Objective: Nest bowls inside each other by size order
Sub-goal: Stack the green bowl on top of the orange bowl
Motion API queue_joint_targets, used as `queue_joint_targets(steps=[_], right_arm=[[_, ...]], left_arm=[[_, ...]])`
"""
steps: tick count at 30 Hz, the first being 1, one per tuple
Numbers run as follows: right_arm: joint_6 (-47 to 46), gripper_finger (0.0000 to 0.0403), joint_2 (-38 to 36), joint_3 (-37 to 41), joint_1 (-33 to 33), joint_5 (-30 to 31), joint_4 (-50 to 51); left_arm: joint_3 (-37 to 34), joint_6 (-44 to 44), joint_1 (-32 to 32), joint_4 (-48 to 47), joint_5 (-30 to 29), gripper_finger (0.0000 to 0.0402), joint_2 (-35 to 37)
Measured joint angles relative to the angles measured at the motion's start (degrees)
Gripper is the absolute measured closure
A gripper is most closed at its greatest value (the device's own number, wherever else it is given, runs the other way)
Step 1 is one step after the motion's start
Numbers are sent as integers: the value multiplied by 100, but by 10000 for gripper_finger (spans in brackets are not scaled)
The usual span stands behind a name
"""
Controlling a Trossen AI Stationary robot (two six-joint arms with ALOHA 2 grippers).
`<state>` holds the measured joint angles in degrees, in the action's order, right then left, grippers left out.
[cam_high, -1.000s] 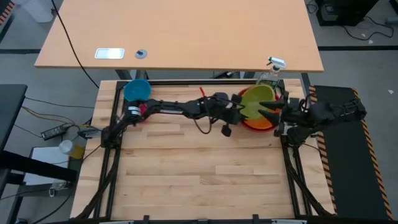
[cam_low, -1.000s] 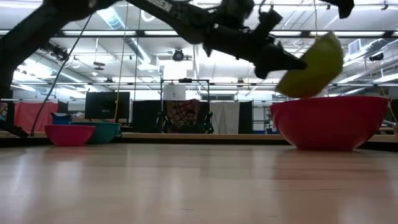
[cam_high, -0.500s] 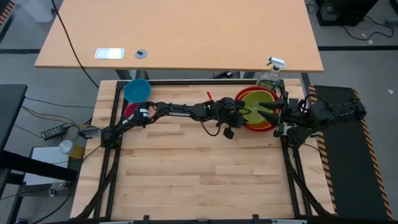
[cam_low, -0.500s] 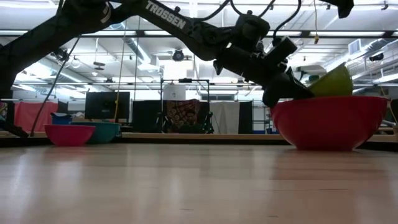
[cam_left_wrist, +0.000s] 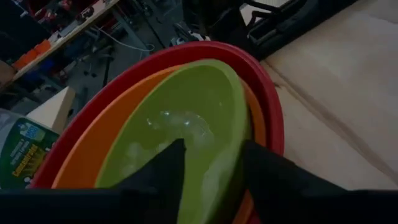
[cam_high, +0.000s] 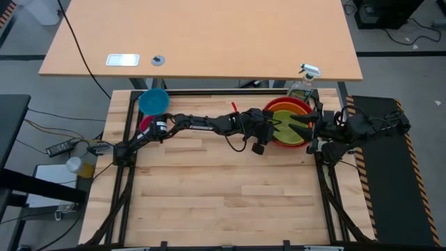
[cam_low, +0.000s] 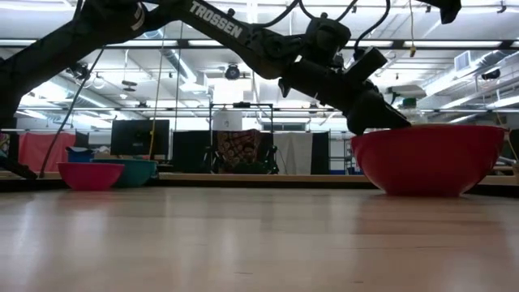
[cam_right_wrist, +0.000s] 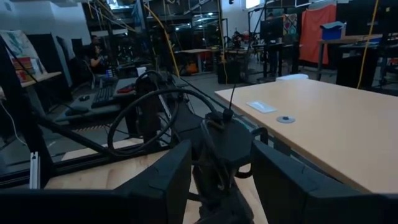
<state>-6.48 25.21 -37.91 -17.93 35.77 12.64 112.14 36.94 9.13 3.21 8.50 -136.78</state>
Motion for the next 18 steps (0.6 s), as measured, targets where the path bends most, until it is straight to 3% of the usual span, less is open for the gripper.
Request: queue_joint_targets(steps=[8,13,18], right_arm=[[6,231,0,0,0,2,0],[36,231,-22,-4,0,17,15],[-154,231,-125,-4,0,68,490]], left_arm=[[-3,-417,4,-206,193,148,338],[4,-436,55,-827,217,151,814],[1,-485,220,-2364,294,178,1010]])
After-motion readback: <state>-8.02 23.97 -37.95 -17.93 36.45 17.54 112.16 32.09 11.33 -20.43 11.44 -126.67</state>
